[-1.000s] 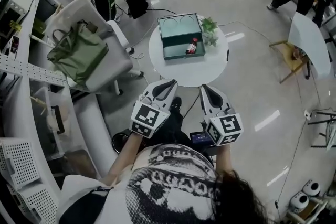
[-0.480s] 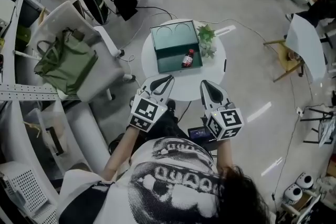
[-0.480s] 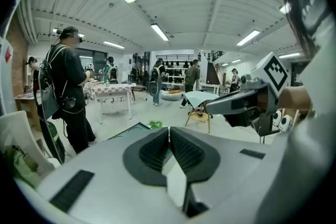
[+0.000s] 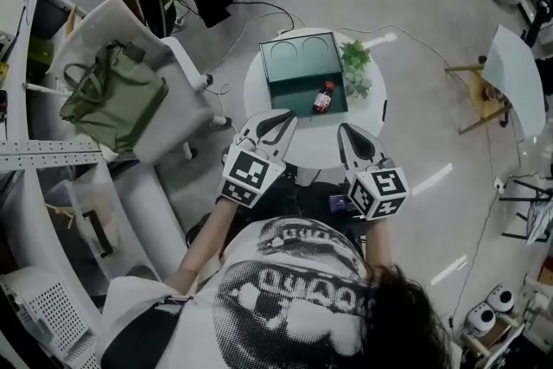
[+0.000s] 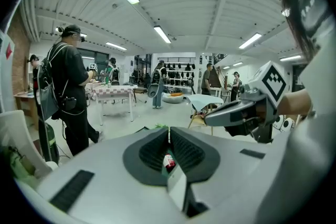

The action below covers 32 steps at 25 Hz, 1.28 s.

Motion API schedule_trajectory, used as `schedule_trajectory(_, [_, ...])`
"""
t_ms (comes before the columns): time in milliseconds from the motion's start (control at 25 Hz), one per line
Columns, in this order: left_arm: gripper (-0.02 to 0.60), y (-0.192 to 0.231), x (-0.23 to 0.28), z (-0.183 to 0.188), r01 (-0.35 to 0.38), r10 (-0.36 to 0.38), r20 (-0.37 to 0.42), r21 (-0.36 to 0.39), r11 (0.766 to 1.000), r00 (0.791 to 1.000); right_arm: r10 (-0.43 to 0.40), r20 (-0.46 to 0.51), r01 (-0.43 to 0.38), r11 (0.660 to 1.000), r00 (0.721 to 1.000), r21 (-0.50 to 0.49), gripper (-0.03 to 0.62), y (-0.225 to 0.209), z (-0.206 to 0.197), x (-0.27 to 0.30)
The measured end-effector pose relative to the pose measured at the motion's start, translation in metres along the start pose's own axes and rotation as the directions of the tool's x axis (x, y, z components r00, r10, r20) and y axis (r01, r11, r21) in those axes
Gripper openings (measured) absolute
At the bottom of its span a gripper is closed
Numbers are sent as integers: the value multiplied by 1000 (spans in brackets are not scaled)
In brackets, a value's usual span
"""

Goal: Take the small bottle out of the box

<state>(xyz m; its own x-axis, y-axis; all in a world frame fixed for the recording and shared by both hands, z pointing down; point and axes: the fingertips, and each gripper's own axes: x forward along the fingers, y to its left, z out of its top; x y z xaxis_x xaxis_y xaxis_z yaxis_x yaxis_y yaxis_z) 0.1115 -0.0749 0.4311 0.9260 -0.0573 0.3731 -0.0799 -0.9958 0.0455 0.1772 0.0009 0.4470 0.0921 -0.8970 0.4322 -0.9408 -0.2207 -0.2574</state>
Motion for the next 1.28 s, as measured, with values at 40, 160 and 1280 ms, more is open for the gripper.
schedule_trajectory(40, [18, 0, 1, 0, -5, 5, 0, -6, 1000, 1000, 4, -3, -4, 1000, 1000, 3, 0, -1, 0, 2])
schedule_trajectory(160, [18, -3, 3, -2, -8, 7, -5, -23, 1000, 1000, 10, -3, -10, 1000, 1000, 23, 0, -6, -1, 6])
schedule_trajectory(1280, [18, -1, 40, 7, -400, 391, -87, -178, 899, 916, 194, -512, -33, 951, 837, 306, 164, -109, -111, 153])
